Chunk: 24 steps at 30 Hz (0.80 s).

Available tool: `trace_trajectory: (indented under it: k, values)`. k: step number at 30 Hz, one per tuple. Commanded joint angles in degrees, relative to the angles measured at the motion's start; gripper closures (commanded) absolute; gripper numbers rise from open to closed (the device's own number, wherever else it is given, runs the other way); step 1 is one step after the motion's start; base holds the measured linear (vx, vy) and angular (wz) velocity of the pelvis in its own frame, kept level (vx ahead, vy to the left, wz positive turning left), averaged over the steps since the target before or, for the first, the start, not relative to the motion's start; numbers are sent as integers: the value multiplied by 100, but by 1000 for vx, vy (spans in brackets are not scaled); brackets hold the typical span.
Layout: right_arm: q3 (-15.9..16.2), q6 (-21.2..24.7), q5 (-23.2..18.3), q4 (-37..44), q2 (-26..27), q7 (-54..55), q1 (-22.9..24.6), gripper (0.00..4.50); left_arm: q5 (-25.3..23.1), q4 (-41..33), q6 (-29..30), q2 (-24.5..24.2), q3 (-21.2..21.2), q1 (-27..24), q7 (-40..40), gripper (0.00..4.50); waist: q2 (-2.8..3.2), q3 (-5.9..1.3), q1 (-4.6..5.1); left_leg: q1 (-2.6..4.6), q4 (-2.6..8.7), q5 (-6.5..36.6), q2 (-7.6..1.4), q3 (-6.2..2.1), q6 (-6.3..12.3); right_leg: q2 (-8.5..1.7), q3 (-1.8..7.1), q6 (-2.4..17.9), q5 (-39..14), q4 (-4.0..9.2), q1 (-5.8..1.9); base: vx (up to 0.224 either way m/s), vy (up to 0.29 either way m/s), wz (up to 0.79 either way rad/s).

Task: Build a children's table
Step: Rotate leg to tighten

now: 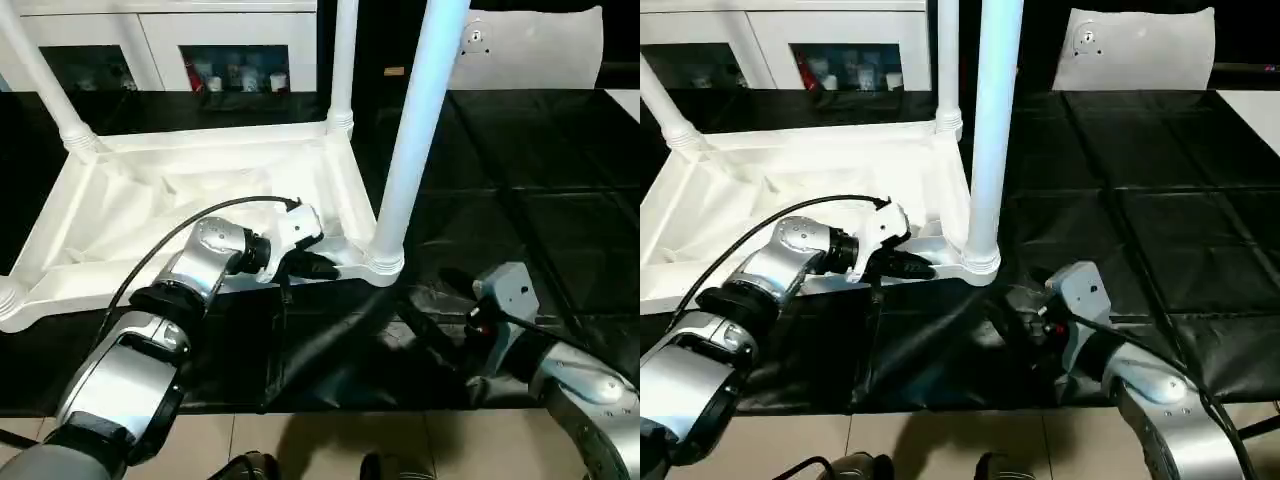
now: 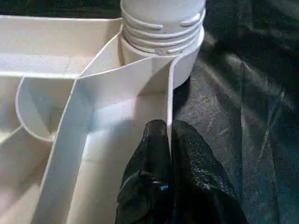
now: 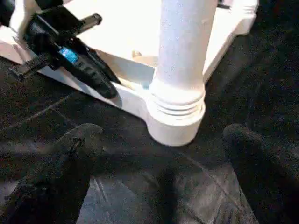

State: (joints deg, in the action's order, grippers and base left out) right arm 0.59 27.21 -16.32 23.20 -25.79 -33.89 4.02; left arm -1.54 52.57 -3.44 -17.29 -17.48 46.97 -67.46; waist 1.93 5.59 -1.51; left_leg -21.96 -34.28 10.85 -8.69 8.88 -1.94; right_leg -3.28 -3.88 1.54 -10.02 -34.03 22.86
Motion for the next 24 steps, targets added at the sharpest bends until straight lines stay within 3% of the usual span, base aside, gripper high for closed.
trace_trajectory:
  k: [1,2,3,4,5,6,7,9,11,13,14,16,17,19,20,21,24]
  values:
    - [6,-41,-90,-73,-74,-128,-78,0,-120,-40,-3,-166,-95,-169,-167,450,-42,-406,-41,51,400,841,-428,-140,632,-597,327,1365,-1006,424,-371,0,0,0]
    - [6,-60,-138,-129,-144,-266,-147,0,-63,-204,18,-252,-82,-269,-324,450,-34,-407,-44,65,396,847,-432,-132,633,-596,330,1381,-1007,430,-358,0,0,0]
    - [32,-77,-290,-279,-332,-679,-352,0,117,-733,174,-487,-25,-549,-666,450,19,-378,-53,61,404,885,-439,-140,615,-607,330,1423,-1023,424,-353,0,0,0]
    - [32,-77,-290,-279,-332,-679,-352,0,117,-733,174,-487,-25,-549,-666,450,-23,-386,-32,41,410,893,-456,-147,605,-618,335,1459,-960,396,-393,0,0,0]
    - [82,-66,-383,-361,-423,-936,-480,0,196,-1047,272,-621,-7,-711,-807,450,-13,-375,-31,52,412,885,-452,-129,616,-593,334,1451,-977,408,-357,0,0,0]
    - [114,-54,-442,-410,-478,-1093,-558,0,235,-1232,326,-699,1,-805,-880,450,-13,-378,-26,71,415,963,-478,-137,594,-621,336,1503,-1010,390,-368,0,0,0]
    - [148,-35,-497,-458,-505,-1223,-636,0,248,-1377,337,-760,-1,-884,-913,450,14,-369,-41,102,407,998,-474,-113,588,-591,340,1497,-1078,410,-317,0,0,0]
    - [319,-117,-557,-780,-503,-1636,-971,0,324,-1856,410,-907,-1,-1147,-978,450,6,-347,-22,82,431,1071,-479,-119,536,-587,330,1497,-1214,402,-323,0,0,0]
    - [407,-139,-605,-948,-516,-1882,-1123,0,343,-2063,423,-963,-16,-1261,-1009,450,10,-352,-43,114,423,1136,-488,-111,480,-602,340,1494,-1327,405,-309,0,0,0]
    - [572,-273,-616,-1350,-530,-2317,-1439,18,398,-2467,493,-1054,-43,-1462,-1083,450,-46,-339,-47,101,443,1092,-492,-92,467,-579,342,1461,-1283,401,-298,0,0,0]
    - [647,-349,-606,-1528,-538,-2500,-1577,29,426,-2648,532,-1087,-48,-1540,-1106,450,-22,-350,-60,103,434,1060,-495,-103,457,-588,338,1489,-1224,369,-298,0,0,0]
    - [776,-451,-599,-1795,-540,-2792,-1789,46,488,-2960,664,-1124,-44,-1661,-1120,450,-29,-345,-55,99,433,929,-494,-77,512,-578,346,1509,-1065,372,-285,0,0,0]
    - [845,-518,-556,-1938,-512,-2871,-1895,46,506,-3092,669,-1129,-55,-1716,-1114,450,-82,-351,-53,106,424,888,-493,-66,536,-577,344,1528,-992,355,-281,0,0,0]
    - [962,-685,-446,-2212,-428,-2965,-2074,72,543,-3295,702,-1133,-90,-1810,-1133,450,-74,-348,-69,90,418,706,-486,-57,618,-579,341,1550,-861,338,-281,0,0,0]
    - [1021,-744,-403,-2338,-397,-3028,-2152,72,531,-3353,707,-1136,-106,-1839,-1121,450,-98,-351,-67,88,412,680,-488,-55,633,-581,342,1560,-827,324,-280,0,0,0]
    - [1064,-782,-382,-2437,-376,-3086,-2214,91,511,-3389,716,-1145,-123,-1856,-1116,450,-76,-342,-75,89,413,676,-487,-52,649,-584,341,1564,-861,333,-271,0,0,0]
    - [1135,-849,-374,-2627,-336,-3231,-2352,110,453,-3452,746,-1196,-178,-1880,-1153,450,-90,-330,-99,96,417,729,-490,-47,635,-575,340,1530,-985,334,-265,0,0,0]
